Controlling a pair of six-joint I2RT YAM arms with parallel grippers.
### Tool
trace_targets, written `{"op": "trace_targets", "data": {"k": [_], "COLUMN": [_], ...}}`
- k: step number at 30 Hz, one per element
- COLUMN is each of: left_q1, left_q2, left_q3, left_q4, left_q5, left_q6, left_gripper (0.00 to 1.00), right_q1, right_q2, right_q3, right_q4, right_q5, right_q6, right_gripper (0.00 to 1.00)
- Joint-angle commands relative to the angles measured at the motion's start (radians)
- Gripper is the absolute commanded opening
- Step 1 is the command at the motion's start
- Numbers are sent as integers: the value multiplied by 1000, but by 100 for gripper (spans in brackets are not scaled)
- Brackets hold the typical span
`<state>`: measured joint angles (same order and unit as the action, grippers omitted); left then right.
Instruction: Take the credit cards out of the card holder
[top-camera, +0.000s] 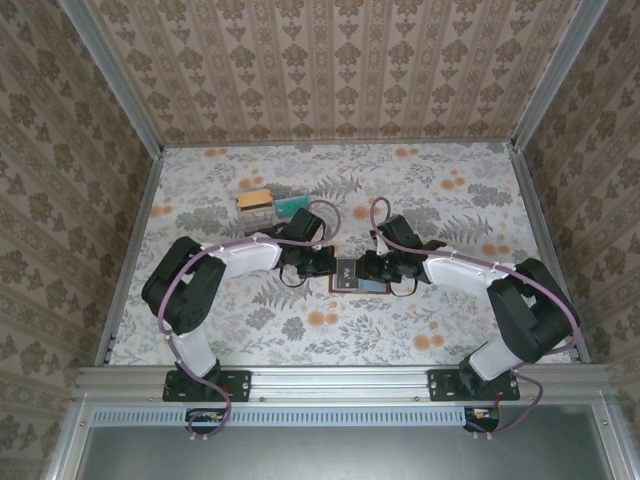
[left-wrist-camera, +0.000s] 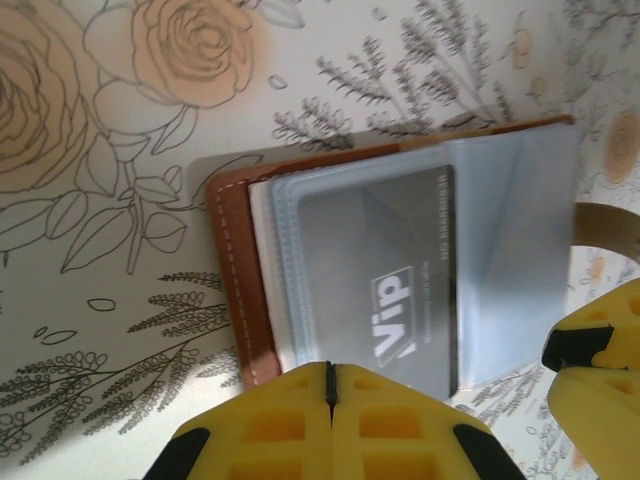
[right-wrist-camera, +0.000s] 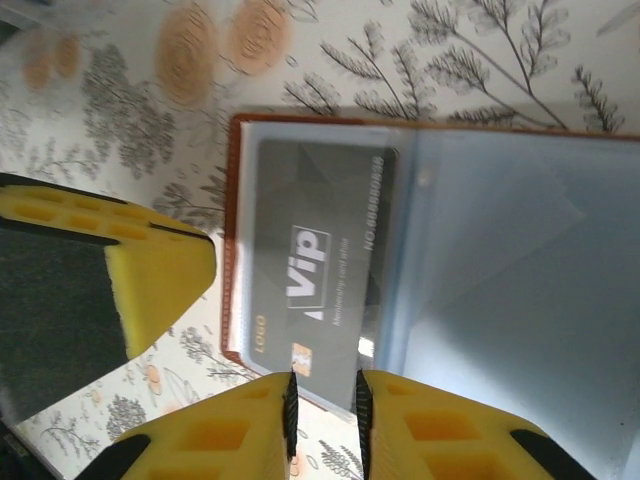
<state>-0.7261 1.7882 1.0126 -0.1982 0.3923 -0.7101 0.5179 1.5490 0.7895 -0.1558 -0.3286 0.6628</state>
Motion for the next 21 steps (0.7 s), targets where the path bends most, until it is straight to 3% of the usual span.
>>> {"op": "trace_targets", "data": {"k": [1, 12, 21], "left_q1": [-9, -20, -20], "left_q2": [40, 84, 91], "left_q3": [4, 5, 12], "left_q4": [-20, -18, -41], "left_q5": [6, 16, 13], "left_q6": [17, 10, 11], "left_gripper": [0, 0, 0], "right_q1": [-2, -10, -18], "right_q2": [31, 98, 53], "right_q3": [15, 17, -2], "right_q4": [32, 63, 23], "right_q5": [-27, -42, -2], "right_q6": [27, 38, 18], "right_gripper": [24, 24, 24]}}
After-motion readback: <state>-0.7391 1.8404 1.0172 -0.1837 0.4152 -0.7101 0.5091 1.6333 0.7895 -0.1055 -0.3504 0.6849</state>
